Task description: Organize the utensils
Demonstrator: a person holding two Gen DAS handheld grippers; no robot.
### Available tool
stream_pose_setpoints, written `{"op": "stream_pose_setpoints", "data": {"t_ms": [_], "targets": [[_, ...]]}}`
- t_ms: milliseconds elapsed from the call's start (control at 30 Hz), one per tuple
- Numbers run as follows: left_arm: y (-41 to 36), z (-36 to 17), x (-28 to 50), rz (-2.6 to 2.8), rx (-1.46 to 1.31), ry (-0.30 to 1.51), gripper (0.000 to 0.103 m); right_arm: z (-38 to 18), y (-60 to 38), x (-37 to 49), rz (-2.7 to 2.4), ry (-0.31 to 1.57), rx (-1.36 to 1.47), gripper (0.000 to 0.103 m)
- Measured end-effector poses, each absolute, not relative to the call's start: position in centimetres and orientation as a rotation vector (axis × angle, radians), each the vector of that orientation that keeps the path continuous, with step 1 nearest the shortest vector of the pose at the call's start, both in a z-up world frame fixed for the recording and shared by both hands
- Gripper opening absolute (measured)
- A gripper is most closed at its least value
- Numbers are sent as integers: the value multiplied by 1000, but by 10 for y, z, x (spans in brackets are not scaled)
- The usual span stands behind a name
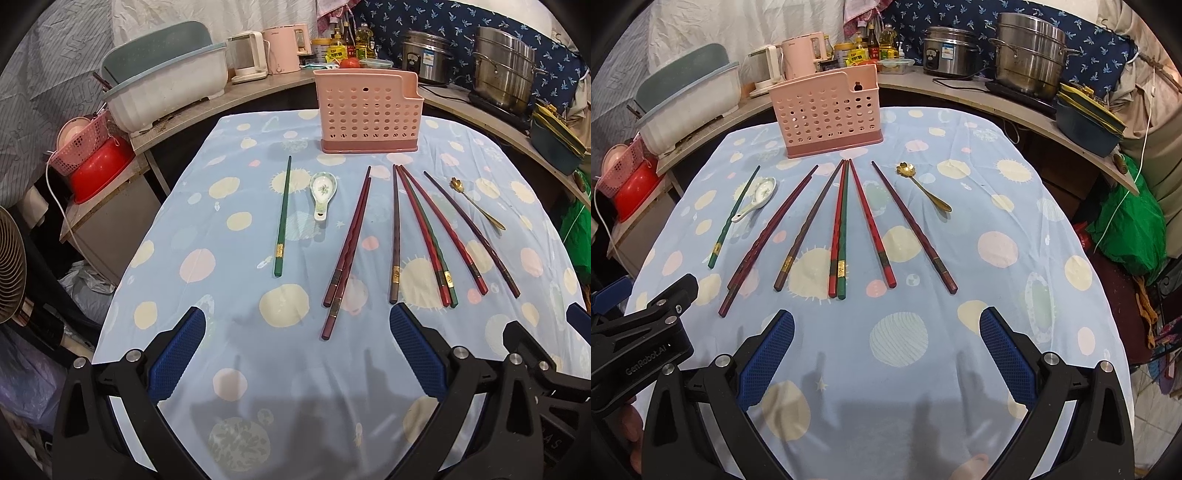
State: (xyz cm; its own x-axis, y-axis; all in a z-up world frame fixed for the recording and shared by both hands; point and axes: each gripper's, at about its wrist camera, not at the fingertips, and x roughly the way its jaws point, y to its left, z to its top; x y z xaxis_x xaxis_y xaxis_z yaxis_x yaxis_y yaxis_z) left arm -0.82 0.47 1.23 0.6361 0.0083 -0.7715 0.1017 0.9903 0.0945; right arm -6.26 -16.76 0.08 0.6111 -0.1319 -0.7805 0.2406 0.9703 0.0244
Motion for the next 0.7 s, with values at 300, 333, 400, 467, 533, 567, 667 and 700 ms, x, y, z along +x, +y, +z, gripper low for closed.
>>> {"op": "stream_pose_setpoints", "data": {"t_ms": [300,333,400,467,533,567,667,700], "targets": [[5,14,-11,-54,131,880,95,-1,-168,-63,-216,893,140,97],[5,14,-11,-54,131,880,95,-1,-169,-63,-214,894,142,97],[6,14,-11,-53,129,880,95,-1,-168,-63,-214,893,143,97],[5,13,-11,-51,131,879,95,-1,-169,-63,-213,894,143,97],[5,13,-11,-51,131,880,95,-1,-169,-63,-213,893,143,97],[5,13,-12,-50,132,879,95,-1,-169,-63,-213,893,143,97],[6,13,-12,-51,128,881,95,-1,-169,-63,-214,894,143,97],[6,12,-12,-51,128,881,95,-1,-169,-63,-214,893,145,97]]}}
